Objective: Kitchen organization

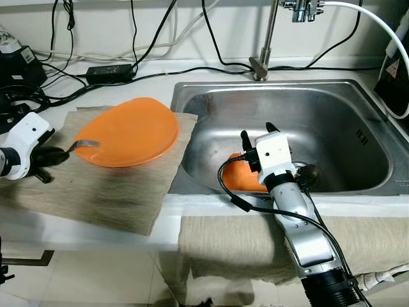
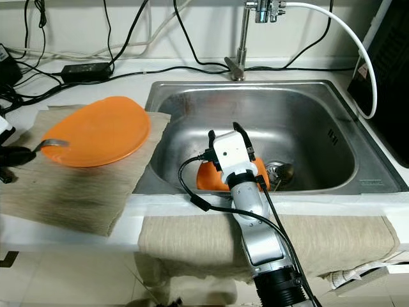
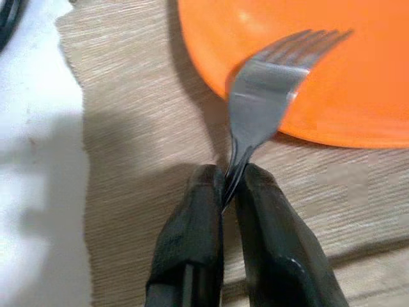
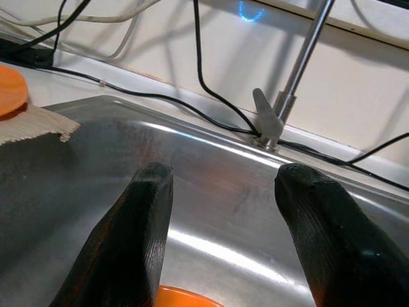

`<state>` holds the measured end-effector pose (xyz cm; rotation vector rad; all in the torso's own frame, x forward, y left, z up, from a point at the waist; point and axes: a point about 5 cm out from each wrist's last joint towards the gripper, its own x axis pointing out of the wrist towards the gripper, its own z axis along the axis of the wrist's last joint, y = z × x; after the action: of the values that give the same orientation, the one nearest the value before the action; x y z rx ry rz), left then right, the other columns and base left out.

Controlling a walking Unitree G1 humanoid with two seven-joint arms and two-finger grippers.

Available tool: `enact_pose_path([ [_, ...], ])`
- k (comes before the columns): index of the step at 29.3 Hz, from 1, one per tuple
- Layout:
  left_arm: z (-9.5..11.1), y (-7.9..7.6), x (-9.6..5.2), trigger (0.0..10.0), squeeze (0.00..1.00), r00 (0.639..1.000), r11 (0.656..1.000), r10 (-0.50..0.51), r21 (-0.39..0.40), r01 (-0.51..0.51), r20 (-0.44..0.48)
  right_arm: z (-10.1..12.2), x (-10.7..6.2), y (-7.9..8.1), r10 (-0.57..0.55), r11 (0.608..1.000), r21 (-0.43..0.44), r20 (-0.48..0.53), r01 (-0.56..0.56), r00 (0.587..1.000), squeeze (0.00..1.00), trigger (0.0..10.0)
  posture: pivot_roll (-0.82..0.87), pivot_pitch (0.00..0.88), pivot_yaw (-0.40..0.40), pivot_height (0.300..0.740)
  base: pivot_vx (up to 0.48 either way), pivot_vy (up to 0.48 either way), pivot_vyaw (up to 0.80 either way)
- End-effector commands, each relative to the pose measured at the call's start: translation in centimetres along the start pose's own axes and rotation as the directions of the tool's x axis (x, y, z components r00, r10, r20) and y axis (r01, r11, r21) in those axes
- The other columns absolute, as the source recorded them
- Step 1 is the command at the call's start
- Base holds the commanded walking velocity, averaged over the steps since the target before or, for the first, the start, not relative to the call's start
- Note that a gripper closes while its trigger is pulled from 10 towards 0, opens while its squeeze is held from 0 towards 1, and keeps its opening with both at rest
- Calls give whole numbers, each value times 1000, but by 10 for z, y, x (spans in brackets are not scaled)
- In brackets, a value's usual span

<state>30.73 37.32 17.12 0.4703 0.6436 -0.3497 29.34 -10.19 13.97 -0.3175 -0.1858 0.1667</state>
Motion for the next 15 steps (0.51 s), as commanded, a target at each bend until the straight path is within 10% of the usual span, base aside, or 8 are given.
enact_pose_path([
  [1,-28,-6,1,0,0,993,999,-8,-47,3,-114,-2,-1,-1,3,1000,3,-14,-3,1000,0,10000,120,42,30,740,0,0,0],
  [15,38,17,-19,0,0,966,995,96,-33,-91,240,-2,1,3,25,999,24,-11,-24,1000,0,10000,131,33,22,740,0,0,0],
])
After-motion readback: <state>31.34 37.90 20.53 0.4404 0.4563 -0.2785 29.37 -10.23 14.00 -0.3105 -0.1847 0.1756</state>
